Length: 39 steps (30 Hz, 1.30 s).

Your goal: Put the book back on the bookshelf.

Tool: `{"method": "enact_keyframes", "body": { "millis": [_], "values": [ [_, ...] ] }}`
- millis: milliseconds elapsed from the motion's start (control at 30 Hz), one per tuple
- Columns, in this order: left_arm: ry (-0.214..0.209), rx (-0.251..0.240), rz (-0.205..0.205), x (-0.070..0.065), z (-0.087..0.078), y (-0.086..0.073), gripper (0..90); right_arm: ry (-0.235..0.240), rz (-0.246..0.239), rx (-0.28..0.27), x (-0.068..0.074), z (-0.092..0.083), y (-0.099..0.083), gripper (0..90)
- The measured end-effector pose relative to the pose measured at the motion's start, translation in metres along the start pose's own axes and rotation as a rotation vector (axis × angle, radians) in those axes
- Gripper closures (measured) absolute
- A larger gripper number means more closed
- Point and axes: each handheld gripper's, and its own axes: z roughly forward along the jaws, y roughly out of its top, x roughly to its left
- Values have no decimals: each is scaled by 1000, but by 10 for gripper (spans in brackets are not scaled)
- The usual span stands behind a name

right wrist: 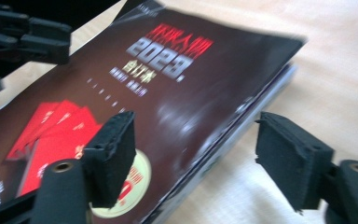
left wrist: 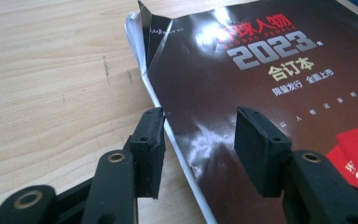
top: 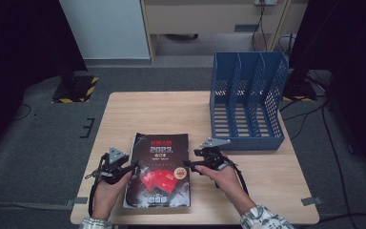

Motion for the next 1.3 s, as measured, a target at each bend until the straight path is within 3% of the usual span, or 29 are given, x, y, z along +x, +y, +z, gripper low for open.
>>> {"method": "enact_keyframes", "body": {
  "millis": [133, 467, 700, 833, 1067, 1200, 1300],
  "values": [
    [7, 18, -9, 2, 1, -2, 513, 3, -24, 27, 4, 9, -7, 264],
    [2, 32, -22, 2, 5, -4, 495, 63, 25, 22, 2, 16, -12, 287],
    [-36, 32, -29, 1, 7, -5, 501, 66, 28, 30, 1, 19, -15, 268],
    [-38, 34, -21, 1, 8, -5, 507, 59, 20, 33, 2, 22, -16, 279],
    [-54, 26, -36, 3, 8, -7, 506, 59, 17, 7, 10, 16, -7, 280],
    [-47, 17, -33, 3, 7, -8, 506, 97, 13, -6, 17, 16, 2, 290],
    [-40, 10, -29, 2, 7, -10, 508, 119, -11, 19, 23, 23, 8, 274]
  ]
}}
